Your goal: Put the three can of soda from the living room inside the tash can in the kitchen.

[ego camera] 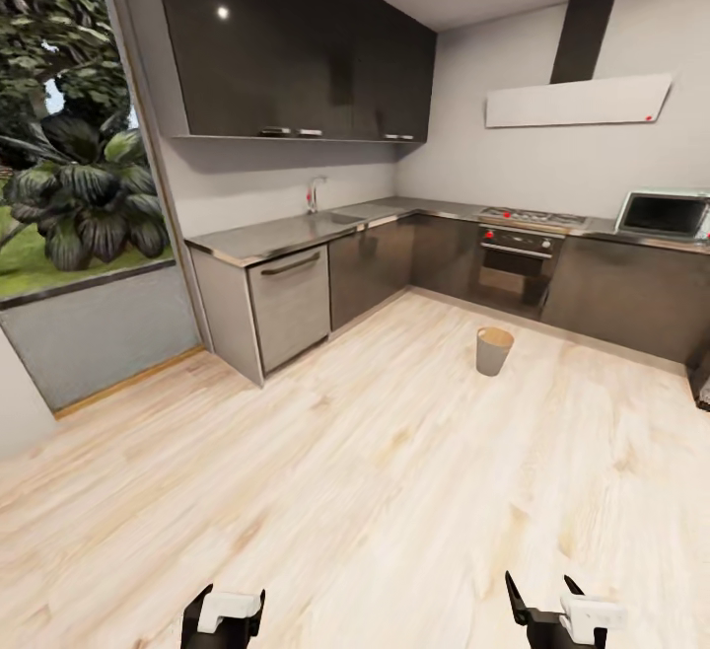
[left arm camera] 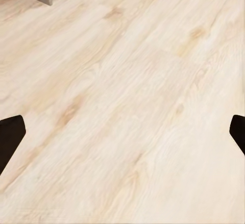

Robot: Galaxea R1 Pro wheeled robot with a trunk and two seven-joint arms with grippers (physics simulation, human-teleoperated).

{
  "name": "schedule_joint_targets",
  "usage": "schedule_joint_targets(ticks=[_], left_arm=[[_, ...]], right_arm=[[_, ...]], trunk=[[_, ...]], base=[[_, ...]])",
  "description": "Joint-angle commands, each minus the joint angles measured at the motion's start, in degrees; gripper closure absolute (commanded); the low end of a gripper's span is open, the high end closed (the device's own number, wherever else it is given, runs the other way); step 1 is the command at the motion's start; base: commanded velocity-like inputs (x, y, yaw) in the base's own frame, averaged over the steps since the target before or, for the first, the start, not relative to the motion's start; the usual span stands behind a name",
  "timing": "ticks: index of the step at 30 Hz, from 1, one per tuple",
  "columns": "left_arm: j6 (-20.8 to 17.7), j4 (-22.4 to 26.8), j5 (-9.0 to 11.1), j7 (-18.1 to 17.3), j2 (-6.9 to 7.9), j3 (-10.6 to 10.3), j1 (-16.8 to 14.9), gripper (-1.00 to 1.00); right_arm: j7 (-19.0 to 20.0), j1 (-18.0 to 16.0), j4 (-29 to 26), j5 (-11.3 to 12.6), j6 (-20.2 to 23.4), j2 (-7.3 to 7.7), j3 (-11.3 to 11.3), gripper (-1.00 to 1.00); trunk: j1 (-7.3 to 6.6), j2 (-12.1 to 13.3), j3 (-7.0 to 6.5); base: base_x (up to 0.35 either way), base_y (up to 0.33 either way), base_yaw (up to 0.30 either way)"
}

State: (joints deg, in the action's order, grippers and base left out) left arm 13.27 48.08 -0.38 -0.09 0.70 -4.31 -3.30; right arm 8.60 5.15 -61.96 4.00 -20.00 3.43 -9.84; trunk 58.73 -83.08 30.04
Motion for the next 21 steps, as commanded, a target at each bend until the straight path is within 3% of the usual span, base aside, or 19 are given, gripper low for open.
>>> schedule_joint_targets(ticks=[1,9,21], left_arm=[[0.00,0.00,0.00,0.00,0.00,0.00,-0.01,-1.00],[0.00,0.17,0.01,0.00,0.00,0.00,0.01,-1.00],[0.00,0.01,-0.05,0.13,0.00,0.00,-0.01,-1.00]], right_arm=[[0.00,-0.01,0.00,-0.01,-0.01,0.00,0.00,-1.00],[0.02,0.02,0.00,-0.04,-0.03,0.00,0.02,-1.00],[0.02,0.00,0.00,-0.06,-0.04,0.00,0.09,-1.00]], trunk=[[0.00,0.00,0.00],[0.00,0.00,0.00],[0.00,0.00,-0.02]], base=[[0.324,0.011,-0.247],[0.324,0.004,-0.222],[0.324,0.000,-0.060]])
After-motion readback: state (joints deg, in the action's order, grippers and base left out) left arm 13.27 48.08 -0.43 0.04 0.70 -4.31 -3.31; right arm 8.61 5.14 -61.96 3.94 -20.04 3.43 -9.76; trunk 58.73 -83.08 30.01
